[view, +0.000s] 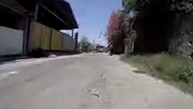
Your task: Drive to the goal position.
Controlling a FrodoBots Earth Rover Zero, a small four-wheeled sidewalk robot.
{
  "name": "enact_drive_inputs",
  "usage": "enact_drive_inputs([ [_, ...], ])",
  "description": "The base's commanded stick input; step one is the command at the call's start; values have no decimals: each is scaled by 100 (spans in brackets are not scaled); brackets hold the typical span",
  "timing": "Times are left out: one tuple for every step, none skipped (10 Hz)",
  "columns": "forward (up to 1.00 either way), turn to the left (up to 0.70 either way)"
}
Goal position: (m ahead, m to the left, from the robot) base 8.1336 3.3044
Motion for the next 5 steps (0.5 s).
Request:
enact_drive_inputs([
  [100,-29],
  [100,-11],
  [100,1],
  [100,2],
  [100,2],
])
